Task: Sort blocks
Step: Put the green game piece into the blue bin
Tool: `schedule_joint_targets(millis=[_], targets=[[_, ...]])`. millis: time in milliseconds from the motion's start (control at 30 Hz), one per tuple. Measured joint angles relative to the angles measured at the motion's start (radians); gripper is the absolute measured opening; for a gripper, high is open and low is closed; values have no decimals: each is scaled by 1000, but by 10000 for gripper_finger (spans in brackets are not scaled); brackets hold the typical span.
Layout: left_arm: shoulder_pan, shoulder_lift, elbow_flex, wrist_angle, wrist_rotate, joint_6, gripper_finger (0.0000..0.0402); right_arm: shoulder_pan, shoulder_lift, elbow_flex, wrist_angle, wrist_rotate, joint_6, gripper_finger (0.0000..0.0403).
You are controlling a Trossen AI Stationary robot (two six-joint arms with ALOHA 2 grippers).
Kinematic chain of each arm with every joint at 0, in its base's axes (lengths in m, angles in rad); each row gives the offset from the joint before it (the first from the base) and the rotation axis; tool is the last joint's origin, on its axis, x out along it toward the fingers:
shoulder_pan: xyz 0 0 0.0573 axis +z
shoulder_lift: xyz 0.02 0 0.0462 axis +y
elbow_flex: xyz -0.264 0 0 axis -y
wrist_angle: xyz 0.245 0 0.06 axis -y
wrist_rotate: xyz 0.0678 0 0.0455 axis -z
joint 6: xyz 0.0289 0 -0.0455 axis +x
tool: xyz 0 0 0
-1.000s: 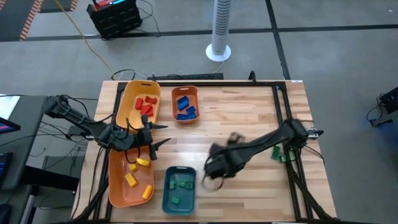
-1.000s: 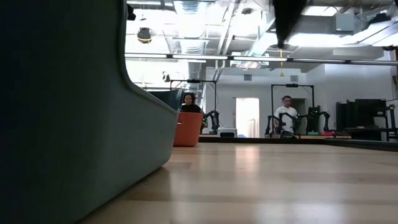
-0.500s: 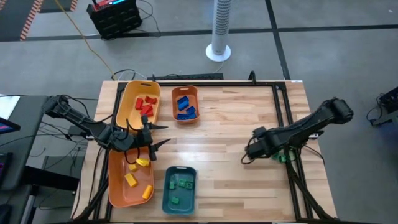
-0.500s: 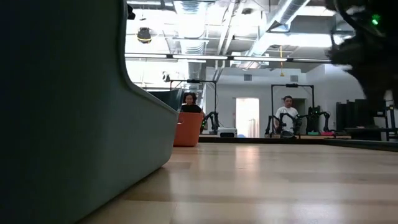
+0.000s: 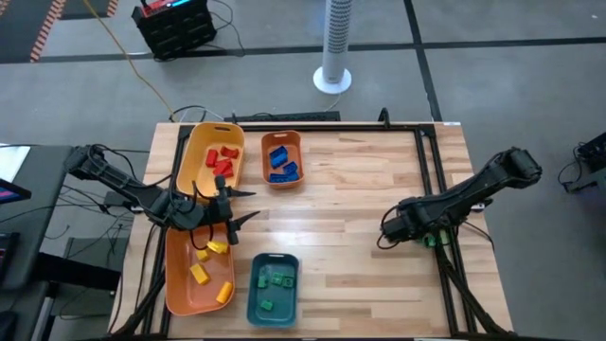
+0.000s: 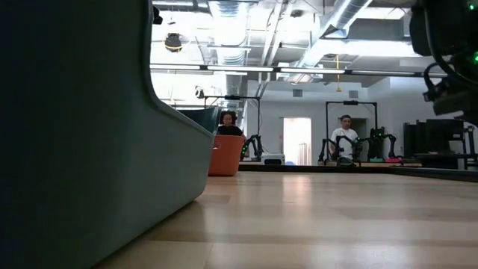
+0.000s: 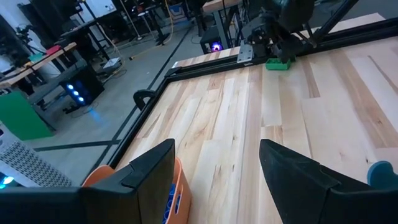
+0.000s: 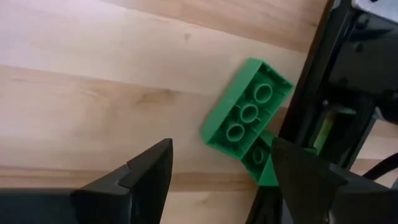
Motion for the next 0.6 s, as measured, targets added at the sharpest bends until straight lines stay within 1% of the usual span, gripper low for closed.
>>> schedule_joint_targets(millis=[100, 233, 367, 500, 600], targets=[[-1, 0, 0, 1, 0, 0, 231, -1, 0, -1, 1, -7, 0, 281], [-4, 0, 0, 1, 0, 0, 231, -9, 0, -1, 111, -13, -5, 281], [-4, 0, 0, 2, 0, 0, 231, 11, 23, -8, 82, 16, 47, 281], [-4, -1, 0, 1, 0, 4, 231, 45, 72, -24, 95, 17, 106, 281], [-4, -2, 0, -1, 0, 9, 231, 65, 124, -27, 119, 16, 121, 281]])
